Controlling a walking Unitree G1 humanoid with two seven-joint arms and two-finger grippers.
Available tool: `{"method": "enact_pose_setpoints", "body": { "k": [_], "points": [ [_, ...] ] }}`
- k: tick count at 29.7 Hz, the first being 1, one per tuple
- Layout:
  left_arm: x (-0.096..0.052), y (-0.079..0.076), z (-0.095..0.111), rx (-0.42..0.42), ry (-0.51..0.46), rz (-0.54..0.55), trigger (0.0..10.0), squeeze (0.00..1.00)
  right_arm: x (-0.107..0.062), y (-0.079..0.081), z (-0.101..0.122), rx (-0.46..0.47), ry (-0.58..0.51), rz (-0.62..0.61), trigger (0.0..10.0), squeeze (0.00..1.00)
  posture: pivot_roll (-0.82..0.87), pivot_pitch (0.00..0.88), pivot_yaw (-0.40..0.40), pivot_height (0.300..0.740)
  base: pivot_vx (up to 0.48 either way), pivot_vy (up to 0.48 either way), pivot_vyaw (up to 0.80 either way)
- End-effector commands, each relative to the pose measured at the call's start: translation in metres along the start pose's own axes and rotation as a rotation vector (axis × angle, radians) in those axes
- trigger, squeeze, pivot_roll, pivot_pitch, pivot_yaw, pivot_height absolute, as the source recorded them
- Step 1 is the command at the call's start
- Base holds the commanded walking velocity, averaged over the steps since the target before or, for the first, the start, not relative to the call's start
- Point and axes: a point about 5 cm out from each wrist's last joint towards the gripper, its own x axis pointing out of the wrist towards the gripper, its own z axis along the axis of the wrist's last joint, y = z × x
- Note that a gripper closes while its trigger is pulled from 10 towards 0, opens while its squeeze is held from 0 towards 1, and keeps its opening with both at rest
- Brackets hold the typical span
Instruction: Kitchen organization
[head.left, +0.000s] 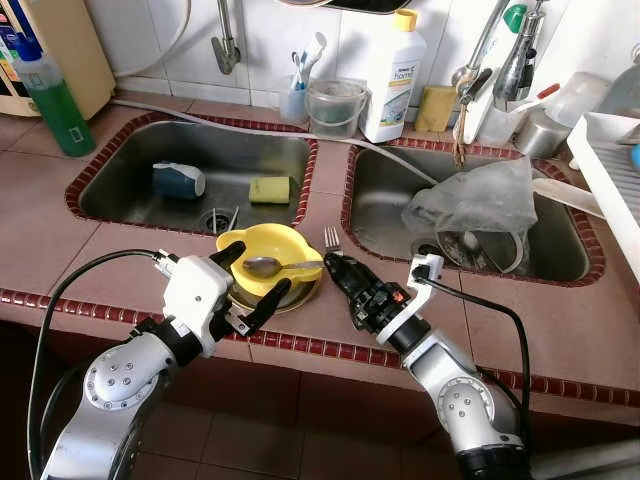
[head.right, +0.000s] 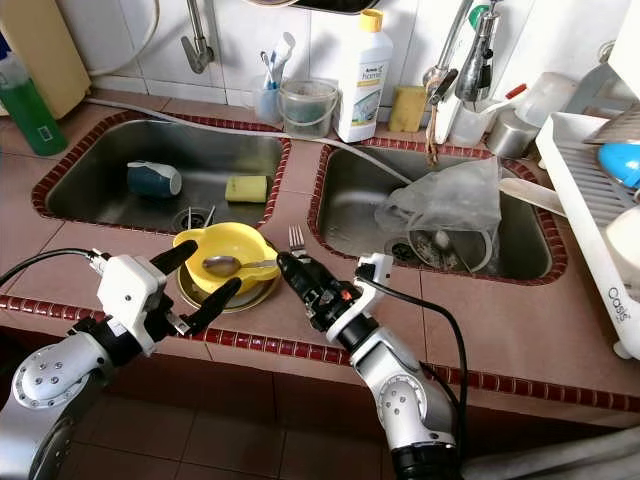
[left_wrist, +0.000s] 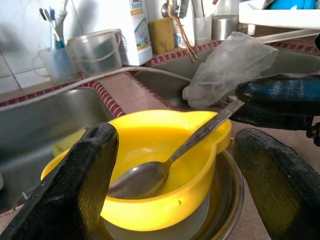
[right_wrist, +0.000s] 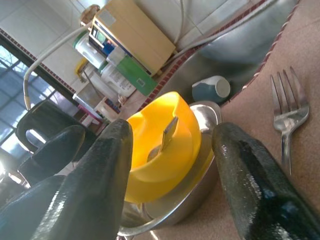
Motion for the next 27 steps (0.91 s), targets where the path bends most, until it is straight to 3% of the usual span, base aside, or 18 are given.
{"method": "enact_pose_setpoints", "body": {
  "k": [1,27],
  "points": [
    [-0.0023,-0.0009,0.0048,0.011,-0.012,0.005,10.0,0.00,0.0010,0.0006,-0.0003,-0.003,0.014,0.009,0.0,0.00,-0.01,0.105,-0.052,0.740,0.000,0.000,0.00],
    [-0.0003,-0.0034,0.0067,0.004,-0.017,0.002,10.0,0.00,0.0030,0.0004,0.0096,0.003,-0.032,0.013,0.0,0.00,-0.02,0.108,-0.048,0.740,0.000,0.000,0.00]
  ]
}}
